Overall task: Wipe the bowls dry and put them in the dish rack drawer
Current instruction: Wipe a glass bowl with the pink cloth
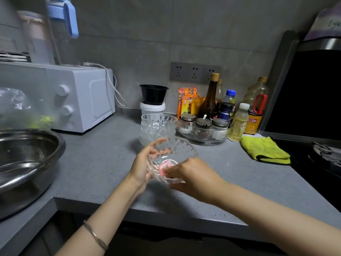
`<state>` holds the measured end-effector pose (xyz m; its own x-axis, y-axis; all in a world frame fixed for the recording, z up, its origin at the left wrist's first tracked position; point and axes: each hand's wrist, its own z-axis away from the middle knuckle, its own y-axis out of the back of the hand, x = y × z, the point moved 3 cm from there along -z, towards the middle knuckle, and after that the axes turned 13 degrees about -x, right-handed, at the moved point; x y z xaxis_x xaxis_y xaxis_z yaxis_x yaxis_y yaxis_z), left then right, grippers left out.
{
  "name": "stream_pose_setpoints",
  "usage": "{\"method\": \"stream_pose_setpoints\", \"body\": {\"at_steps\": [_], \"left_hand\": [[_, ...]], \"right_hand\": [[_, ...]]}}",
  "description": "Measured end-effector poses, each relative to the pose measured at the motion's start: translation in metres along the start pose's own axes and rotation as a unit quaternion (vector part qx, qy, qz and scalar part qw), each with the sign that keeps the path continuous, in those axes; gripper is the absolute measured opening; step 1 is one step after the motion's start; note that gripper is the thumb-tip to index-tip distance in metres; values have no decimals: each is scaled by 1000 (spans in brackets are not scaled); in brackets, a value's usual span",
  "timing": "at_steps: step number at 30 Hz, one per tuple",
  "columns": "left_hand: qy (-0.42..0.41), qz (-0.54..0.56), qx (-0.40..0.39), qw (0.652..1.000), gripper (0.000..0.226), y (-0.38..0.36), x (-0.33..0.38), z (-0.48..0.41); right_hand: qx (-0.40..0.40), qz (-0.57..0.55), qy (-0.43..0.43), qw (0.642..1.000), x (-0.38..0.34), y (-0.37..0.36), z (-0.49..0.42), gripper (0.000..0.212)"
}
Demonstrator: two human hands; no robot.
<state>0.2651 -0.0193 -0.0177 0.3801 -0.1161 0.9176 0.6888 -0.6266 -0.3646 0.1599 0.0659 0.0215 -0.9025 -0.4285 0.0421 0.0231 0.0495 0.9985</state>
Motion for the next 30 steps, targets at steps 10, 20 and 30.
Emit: {"method": "stream_pose_setpoints", "body": {"at_steps": [10,20,30], "left_hand": [[-20,-42,-83,995,70,-1,9,6],[-9,38,-62,997,102,-7,6,-3],[38,131,58,989,50,-25,14,-5]], "right_hand": [[8,-550,-9,835,21,42,18,23],[28,-680,-68,729,35,44,15,46],[313,-291,17,904,17,51,21,28]]}}
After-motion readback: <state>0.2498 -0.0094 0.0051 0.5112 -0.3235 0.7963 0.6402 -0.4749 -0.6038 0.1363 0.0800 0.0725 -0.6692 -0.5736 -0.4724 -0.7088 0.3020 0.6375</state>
